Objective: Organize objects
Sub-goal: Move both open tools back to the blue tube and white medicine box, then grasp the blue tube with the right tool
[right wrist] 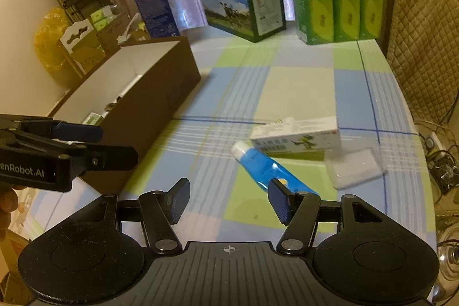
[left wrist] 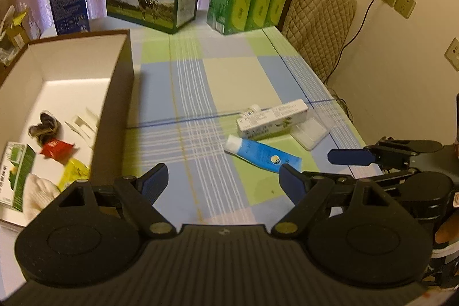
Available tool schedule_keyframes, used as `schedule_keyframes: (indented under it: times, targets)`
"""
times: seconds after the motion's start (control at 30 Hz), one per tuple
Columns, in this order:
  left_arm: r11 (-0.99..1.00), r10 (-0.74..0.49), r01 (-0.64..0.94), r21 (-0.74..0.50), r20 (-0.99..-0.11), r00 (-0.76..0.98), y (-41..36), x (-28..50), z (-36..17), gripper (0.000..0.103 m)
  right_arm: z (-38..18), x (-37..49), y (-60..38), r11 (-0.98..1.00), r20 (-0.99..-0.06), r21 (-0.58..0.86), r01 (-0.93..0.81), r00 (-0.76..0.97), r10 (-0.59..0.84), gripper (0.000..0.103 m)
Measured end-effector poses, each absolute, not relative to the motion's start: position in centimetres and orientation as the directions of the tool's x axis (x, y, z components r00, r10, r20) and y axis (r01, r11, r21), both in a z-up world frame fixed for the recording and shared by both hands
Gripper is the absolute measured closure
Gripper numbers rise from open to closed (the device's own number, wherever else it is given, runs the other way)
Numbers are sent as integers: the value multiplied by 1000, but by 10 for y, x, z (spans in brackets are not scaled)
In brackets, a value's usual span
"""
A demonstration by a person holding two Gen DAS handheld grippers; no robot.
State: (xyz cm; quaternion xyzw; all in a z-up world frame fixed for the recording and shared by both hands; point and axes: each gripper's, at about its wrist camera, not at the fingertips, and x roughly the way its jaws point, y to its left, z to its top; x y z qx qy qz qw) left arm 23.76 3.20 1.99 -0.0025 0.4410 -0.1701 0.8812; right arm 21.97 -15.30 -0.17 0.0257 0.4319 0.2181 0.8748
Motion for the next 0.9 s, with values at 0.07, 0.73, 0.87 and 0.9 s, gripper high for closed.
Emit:
schedule_keyframes:
  times: [0.07, 0.73, 0.87, 0.9]
  targets:
    - [944, -296, 290, -155, -784, 545, 26, 238, 15, 21, -4, 222, -158, 904, -749, 232, -360, 527, 402, 46]
    - [976, -181, 199, -93, -852, 490, 1, 255, -28, 21, -51, 256, -187, 888, -794, 235, -394, 449, 409, 46]
    - [979, -166, 182, -89, -868, 468, 1, 261, -42, 21, -66, 267, -184, 879, -804, 224, -422, 430, 411, 46]
    - [980, -162, 179, -88, -873, 461, 2, 262, -46, 21, -69, 269, -183, 877, -806, 220, -427, 427, 410, 46]
